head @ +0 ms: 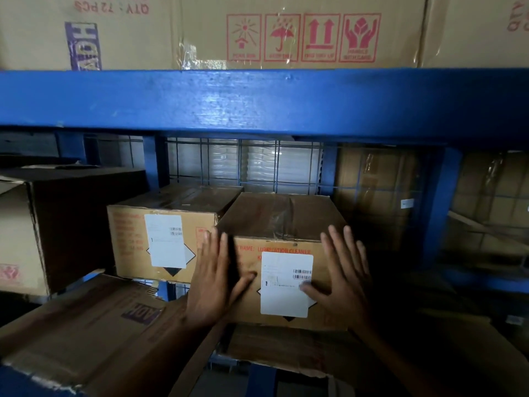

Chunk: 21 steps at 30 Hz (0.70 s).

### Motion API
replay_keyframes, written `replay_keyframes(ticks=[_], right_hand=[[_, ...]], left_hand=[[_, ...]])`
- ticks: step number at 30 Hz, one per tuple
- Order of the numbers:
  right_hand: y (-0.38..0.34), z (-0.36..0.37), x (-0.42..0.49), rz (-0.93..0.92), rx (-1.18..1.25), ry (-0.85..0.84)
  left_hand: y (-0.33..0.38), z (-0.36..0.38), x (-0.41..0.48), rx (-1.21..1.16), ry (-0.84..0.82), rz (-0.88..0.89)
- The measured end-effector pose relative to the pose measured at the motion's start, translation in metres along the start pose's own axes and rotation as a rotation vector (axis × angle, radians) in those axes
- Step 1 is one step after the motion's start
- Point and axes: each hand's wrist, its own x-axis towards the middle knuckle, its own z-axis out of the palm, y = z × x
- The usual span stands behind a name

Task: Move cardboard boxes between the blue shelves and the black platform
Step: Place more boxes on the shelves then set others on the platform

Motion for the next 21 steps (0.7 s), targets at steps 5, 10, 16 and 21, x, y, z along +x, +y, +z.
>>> replay_keyframes(ticks=[5,10,16,21], right_hand=[[0.001,0.029,-0.027,-0.145,-0.186,-0.125],[0.006,0.053,-0.024,-0.134,-0.23,-0.166],[0.012,0.095,-0.003,-0.069,-0.291,-0.351],[0.019,0.127,0.01,-0.082,-0.357,-0.455]], left_hand=[[-0.018,0.017,-0.027,0.28,-0.174,0.231],[-0.036,0.028,-0.02,0.305,-0.279,0.218],[-0.053,0.054,0.006,0.307,-0.386,0.14],[-0.069,0.074,0.017,0.334,-0.402,0.175]])
